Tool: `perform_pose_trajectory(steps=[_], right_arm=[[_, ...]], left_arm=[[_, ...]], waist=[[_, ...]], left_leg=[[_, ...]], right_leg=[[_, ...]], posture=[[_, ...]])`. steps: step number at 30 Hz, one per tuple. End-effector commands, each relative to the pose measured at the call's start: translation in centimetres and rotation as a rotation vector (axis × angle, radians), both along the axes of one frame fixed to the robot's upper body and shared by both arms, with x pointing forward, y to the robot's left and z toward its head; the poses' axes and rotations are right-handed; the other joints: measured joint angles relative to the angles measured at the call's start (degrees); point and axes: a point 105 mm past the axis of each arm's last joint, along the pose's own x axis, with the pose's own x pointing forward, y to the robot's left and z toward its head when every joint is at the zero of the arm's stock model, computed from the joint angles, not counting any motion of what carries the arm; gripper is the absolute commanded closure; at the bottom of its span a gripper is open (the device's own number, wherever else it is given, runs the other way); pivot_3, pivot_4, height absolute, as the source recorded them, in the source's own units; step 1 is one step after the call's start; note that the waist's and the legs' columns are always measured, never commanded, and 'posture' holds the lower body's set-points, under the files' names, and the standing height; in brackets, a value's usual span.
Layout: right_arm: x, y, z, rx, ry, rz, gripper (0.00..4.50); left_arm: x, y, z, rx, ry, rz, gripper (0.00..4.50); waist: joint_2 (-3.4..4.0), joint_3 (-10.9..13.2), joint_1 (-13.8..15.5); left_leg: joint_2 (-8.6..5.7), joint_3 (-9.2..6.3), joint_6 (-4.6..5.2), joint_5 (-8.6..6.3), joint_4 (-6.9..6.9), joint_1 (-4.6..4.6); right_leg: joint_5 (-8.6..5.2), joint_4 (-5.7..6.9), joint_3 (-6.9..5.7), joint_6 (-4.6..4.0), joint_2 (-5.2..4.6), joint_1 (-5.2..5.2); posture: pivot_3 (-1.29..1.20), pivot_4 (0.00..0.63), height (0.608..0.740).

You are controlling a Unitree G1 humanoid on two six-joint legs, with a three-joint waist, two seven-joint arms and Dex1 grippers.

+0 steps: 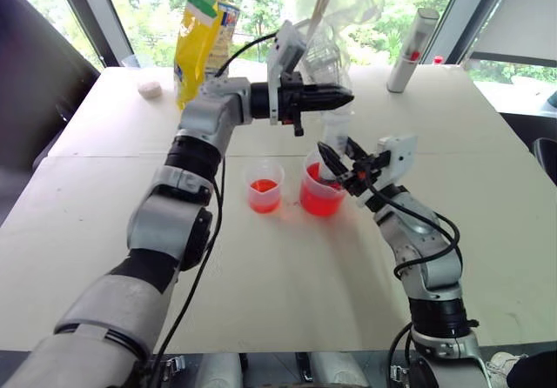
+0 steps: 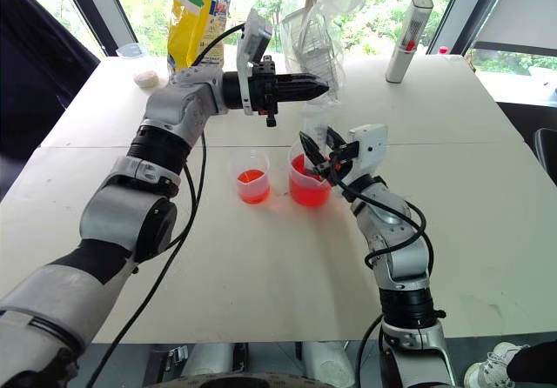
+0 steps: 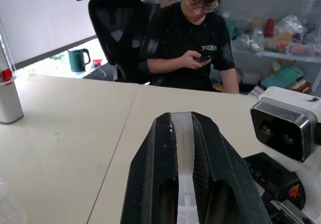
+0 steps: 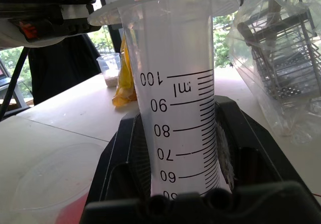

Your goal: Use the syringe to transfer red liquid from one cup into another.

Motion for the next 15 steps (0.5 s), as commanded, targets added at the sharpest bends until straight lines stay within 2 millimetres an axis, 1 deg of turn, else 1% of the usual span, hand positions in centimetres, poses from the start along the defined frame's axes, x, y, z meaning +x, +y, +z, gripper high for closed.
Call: perform_pose_trajectory(steps=[1,10,15], right_arm=[[-0.6,1.2,-2.0,-0.034,0.08,0.07,3.13],[-0.8,1.3,-2.6,-0.041,0.108,0.083,3.13],[-0.9,1.4,-2.7,-0.041,0.115,0.089,3.13]], left_arm=[[-0.3,1.0,7.7,-0.161,-0.215,0.071,4.42],[-0.1,1.8,9.6,-0.199,-0.259,0.108,4.42],[-0.1,1.8,9.8,-0.2,-0.265,0.111,4.42]], waist=[[0.0,0.0,-0.02],[0.0,0.0,-0.01],[0.0,0.0,-0.01]], left_leg=[[0.0,0.0,0.0,0.0,0.0,0.0],[0.0,0.0,0.0,0.0,0.0,-0.01],[0.0,0.01,0.0,0.0,0.0,-0.01]], right_leg=[[0.0,0.0,0.0,0.0,0.0,-0.01],[0.0,0.0,-0.01,0.0,0.0,-0.01],[0.0,0.0,-0.01,0.0,0.0,-0.01]], posture=[[0.0,0.15,0.739],[0.0,0.15,0.739],[0.0,0.15,0.739]])
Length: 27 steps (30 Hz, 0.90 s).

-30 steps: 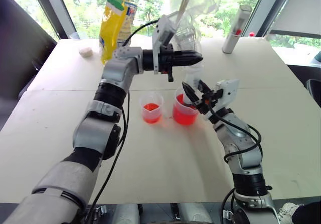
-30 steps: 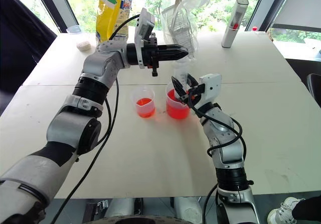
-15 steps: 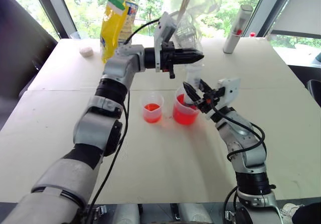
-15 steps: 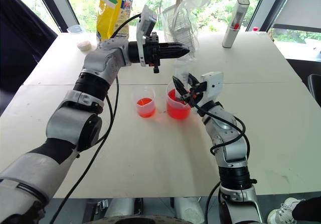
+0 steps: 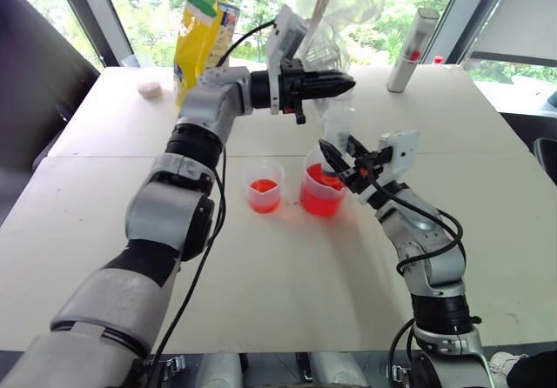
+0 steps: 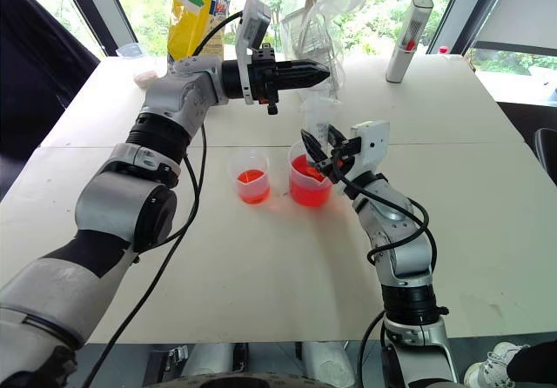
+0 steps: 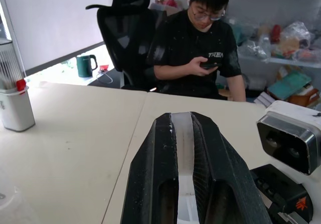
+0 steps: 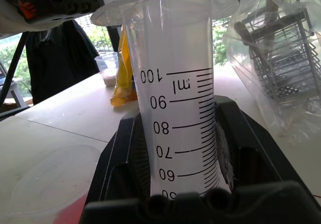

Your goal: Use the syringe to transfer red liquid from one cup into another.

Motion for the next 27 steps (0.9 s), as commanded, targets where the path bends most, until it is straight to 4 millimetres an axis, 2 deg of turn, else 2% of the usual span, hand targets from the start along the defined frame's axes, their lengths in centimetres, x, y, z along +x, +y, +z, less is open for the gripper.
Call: perform_pose_trajectory(steps=[1,7,11,12,14,19,23,27], right_arm=[[-1.0,1.7,-2.6,-0.042,0.093,0.09,3.13],[-1.0,1.7,-1.8,-0.025,0.069,0.087,3.13],[-0.9,1.3,-0.8,-0.005,0.026,0.075,3.13],[-0.9,1.2,-0.6,-0.001,0.017,0.07,3.13],[-0.9,1.1,-0.1,0.003,0.001,0.066,3.13],[-0.9,0.9,0.5,0.004,-0.02,0.062,3.13],[-0.7,0.8,0.8,0.01,-0.025,0.057,3.13],[-0.5,0.6,1.7,0.016,-0.051,0.044,3.13]], left_arm=[[-0.7,1.7,8.6,-0.171,-0.257,0.092,4.42],[-0.8,1.5,7.8,-0.154,-0.249,0.073,4.42],[-1.1,1.4,6.4,-0.115,-0.233,0.038,4.42],[-1.1,1.4,6.0,-0.101,-0.227,0.031,3.58],[-1.1,1.5,5.2,-0.083,-0.218,0.024,2.84],[-0.9,2.2,4.0,-0.042,-0.235,0.051,0.18],[-0.7,4.4,5.2,-0.093,-0.22,0.086,0.07],[-0.6,7.4,5.8,-0.112,-0.207,0.138,0.07]], waist=[[0.0,0.0,0.0],[0.0,0.0,-0.01],[0.0,0.0,0.0],[0.0,0.0,-0.03],[-0.01,0.0,-0.33],[0.0,-0.01,-0.14],[0.0,0.0,-0.23],[0.01,0.0,-0.41]], left_leg=[[0.0,0.0,0.0,0.0,0.0,0.0],[0.0,0.0,0.0,0.0,0.0,0.0],[0.0,0.0,0.0,0.0,0.0,0.0],[0.0,0.0,0.0,0.0,0.0,0.0],[0.04,-0.01,0.0,0.0,-0.01,0.0],[0.04,0.0,0.0,0.0,0.01,0.26],[0.04,-0.02,0.0,0.0,0.02,0.25],[0.06,-0.05,0.0,0.0,-0.01,0.19]], right_leg=[[0.0,0.0,0.0,0.0,0.0,0.0],[0.0,0.0,0.0,0.0,0.0,0.0],[0.0,0.0,0.0,0.0,0.0,0.0],[0.0,0.0,0.0,0.0,0.0,0.0],[0.0,0.0,0.02,0.0,0.04,-0.01],[0.0,0.03,-0.01,0.0,0.05,0.26],[0.0,0.03,-0.01,0.0,0.05,0.25],[0.0,0.03,0.0,0.0,0.06,0.17]], posture=[[0.0,0.15,0.739],[0.0,0.15,0.739],[0.0,0.15,0.739],[0.0,0.15,0.739],[0.0,0.15,0.739],[0.0,0.15,0.739],[0.0,0.15,0.739],[0.0,0.15,0.739]])
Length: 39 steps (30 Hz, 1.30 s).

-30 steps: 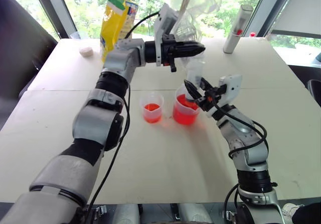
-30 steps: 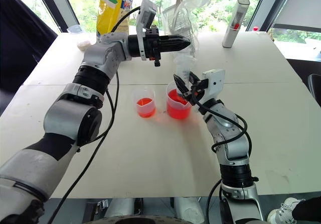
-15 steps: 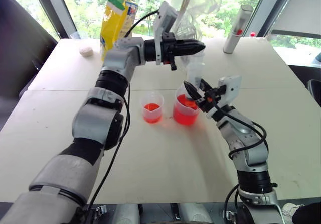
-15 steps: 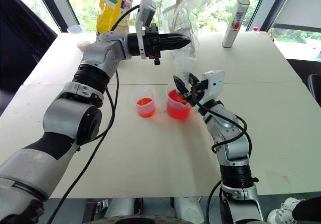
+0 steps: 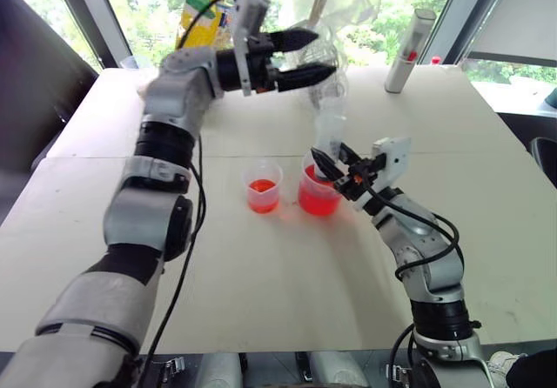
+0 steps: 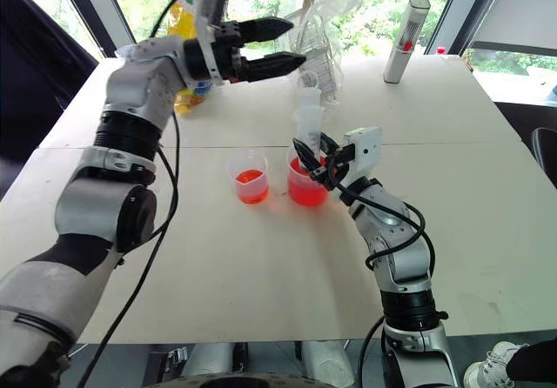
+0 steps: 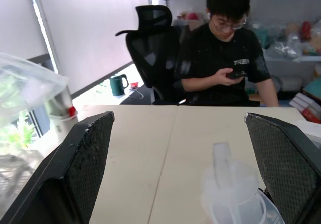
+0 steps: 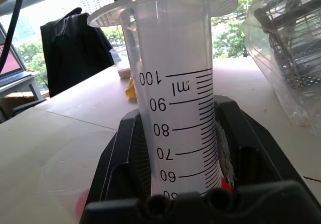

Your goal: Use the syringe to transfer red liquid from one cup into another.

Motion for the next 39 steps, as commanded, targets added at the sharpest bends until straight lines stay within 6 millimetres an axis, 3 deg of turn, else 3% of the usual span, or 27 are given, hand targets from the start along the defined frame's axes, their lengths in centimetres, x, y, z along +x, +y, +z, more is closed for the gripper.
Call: perform_pose_trajectory(steps=[1,4,9,12,16,19,25,32,39], right_arm=[[0.1,-0.2,2.0,0.008,-0.067,-0.009,3.13],[0.4,-0.7,3.8,-0.004,-0.13,-0.023,3.13],[0.2,-0.5,8.1,-0.001,-0.234,0.009,3.13],[-0.9,1.8,10.2,0.008,-0.275,0.14,3.13],[-1.9,5.5,11.3,0.05,-0.274,0.307,3.13],[-1.7,7.5,10.5,0.063,-0.252,0.361,3.13],[-0.4,10.0,6.9,0.064,-0.192,0.401,3.13],[0.8,10.0,4.7,0.053,-0.163,0.373,3.13],[0.7,9.9,3.6,0.029,-0.148,0.368,3.13]], left_arm=[[-0.8,2.5,2.2,-0.051,-0.049,0.018,0.07],[-1.0,5.1,0.6,0.045,-0.078,0.062,0.07],[-1.2,7.5,-1.9,0.139,-0.049,0.12,0.07],[-1.6,8.2,-2.6,0.158,-0.031,0.13,0.07],[-2.0,9.1,-2.7,0.159,-0.019,0.155,0.07],[-2.5,9.5,-2.6,0.159,-0.017,0.159,0.07],[-4.0,9.9,-1.2,0.127,-0.009,0.133,0.07],[-5.1,9.9,0.5,0.064,0.008,0.073,0.07],[-4.8,7.8,1.7,-0.007,0.01,0.008,0.07]], waist=[[0.0,0.0,-0.04],[0.04,0.0,-0.28],[0.03,0.0,-0.28],[0.03,0.0,-0.12],[0.03,0.0,0.04],[0.03,0.0,0.03],[0.01,-0.01,0.22],[0.01,-0.01,0.29],[-0.01,-0.02,0.35]], left_leg=[[0.01,-0.01,0.0,0.0,0.0,0.0],[0.02,-0.05,0.0,0.0,0.0,0.01],[0.03,-0.06,-0.03,0.02,0.04,0.01],[0.05,-0.06,-0.03,0.02,0.04,-0.07],[0.07,-0.08,-0.02,0.02,0.03,-0.12],[0.08,-0.09,-0.02,0.02,0.05,-0.1],[0.07,-0.08,-0.02,0.02,0.08,-0.14],[0.08,-0.07,-0.03,0.02,0.1,-0.14],[0.07,-0.07,-0.03,0.02,0.09,-0.14]], right_leg=[[0.0,0.0,0.0,0.0,0.0,0.0],[0.0,0.01,0.0,0.0,-0.03,0.01],[0.0,0.05,-0.02,0.0,-0.1,0.01],[0.0,0.04,-0.02,0.0,-0.12,-0.05],[0.0,0.03,-0.01,-0.01,-0.12,-0.1],[0.01,0.08,-0.02,-0.01,-0.12,-0.11],[0.01,0.08,-0.03,-0.01,-0.15,-0.12],[0.01,0.09,-0.08,-0.01,-0.2,-0.12],[0.01,0.09,-0.08,-0.01,-0.2,-0.12]], posture=[[0.0,0.15,0.739],[0.0,0.15,0.739],[0.0,0.15,0.739],[0.0,0.15,0.739],[0.0,0.15,0.739],[0.0,0.15,0.739],[0.0,0.15,0.739],[0.0,0.15,0.739],[0.0,0.15,0.739]])
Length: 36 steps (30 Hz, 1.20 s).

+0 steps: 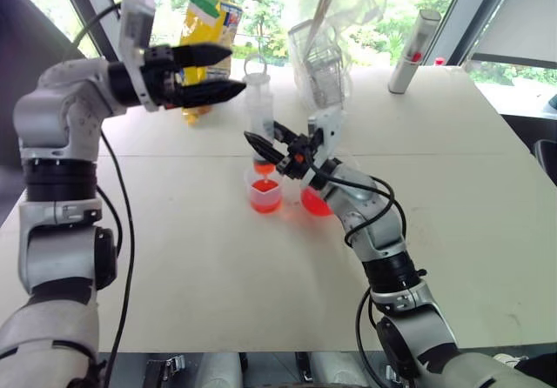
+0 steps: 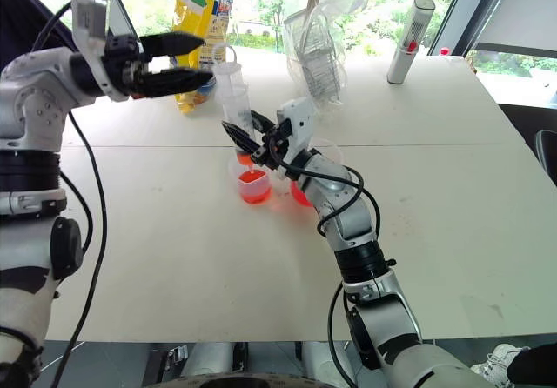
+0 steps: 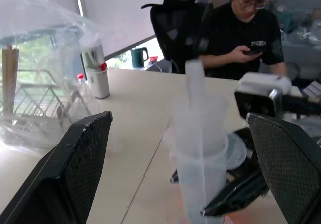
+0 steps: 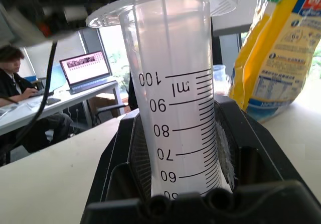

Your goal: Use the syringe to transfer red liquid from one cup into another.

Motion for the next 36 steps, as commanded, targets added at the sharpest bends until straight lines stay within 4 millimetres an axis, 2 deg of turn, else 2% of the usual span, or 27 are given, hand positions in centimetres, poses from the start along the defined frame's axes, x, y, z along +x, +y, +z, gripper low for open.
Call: perform_pose_trajectory(steps=[1,7,8,10,16,18,25,36], right_arm=[[-0.5,0.2,1.2,0.008,-0.062,0.011,3.13],[-0.4,0.2,1.1,0.0,-0.063,0.001,3.13],[-0.4,0.1,1.0,-0.001,-0.062,0.0,3.13],[-0.4,0.1,1.0,-0.003,-0.062,-0.003,3.13],[-0.4,0.0,1.0,-0.008,-0.064,-0.003,3.13],[-0.4,0.0,1.1,-0.009,-0.066,-0.003,3.13],[-0.7,0.0,2.6,0.01,-0.099,0.002,3.13],[-1.2,-0.5,6.9,0.057,-0.177,0.003,3.13]], left_arm=[[-0.7,-0.7,2.0,-0.054,-0.052,-0.047,0.07],[-0.1,-1.3,1.7,-0.044,-0.036,-0.038,0.07],[0.0,-1.4,1.4,-0.038,-0.031,-0.034,0.3],[0.3,-1.3,1.0,-0.028,-0.021,-0.019,0.85],[0.1,-1.4,-0.4,0.02,0.003,-0.023,3.82],[0.0,-1.6,-0.7,0.032,0.011,-0.032,4.43],[-0.4,-1.9,-2.2,0.081,0.034,-0.047,4.43],[-0.8,-2.5,-4.9,0.164,0.062,-0.063,4.43]], waist=[[0.0,0.0,-0.04],[0.0,0.0,-0.79],[0.0,0.0,-0.88],[0.0,0.0,-1.1],[0.0,0.0,-1.37],[0.0,0.0,-1.36],[0.0,0.0,-1.36],[0.0,0.0,-1.35]], left_leg=[[0.0,-0.01,0.0,0.0,0.0,0.0],[0.01,-0.03,0.0,0.0,-0.02,0.02],[0.01,-0.04,0.0,0.0,-0.02,0.03],[0.01,-0.04,0.0,0.0,-0.01,0.02],[0.0,-0.02,-0.01,0.01,-0.02,0.02],[0.0,-0.04,-0.01,0.01,-0.01,0.02],[0.01,-0.03,-0.02,0.01,-0.01,0.02],[0.01,-0.03,-0.02,0.01,-0.01,0.02]], right_leg=[[0.0,0.0,0.0,0.0,0.0,0.0],[0.0,0.04,0.01,0.0,0.04,-0.01],[0.0,0.04,0.01,0.0,0.04,-0.01],[0.0,0.04,0.01,0.0,0.04,-0.01],[0.0,0.04,0.03,0.0,0.03,-0.01],[0.0,0.04,0.03,0.0,0.03,-0.01],[0.0,0.05,0.07,0.0,0.02,-0.01],[0.0,0.04,0.07,0.0,0.0,-0.01]], posture=[[0.0,0.15,0.739],[0.0,0.15,0.739],[0.0,0.15,0.739],[0.0,0.15,0.739],[0.0,0.15,0.739],[0.0,0.15,0.739],[0.0,0.15,0.739],[0.0,0.15,0.739]])
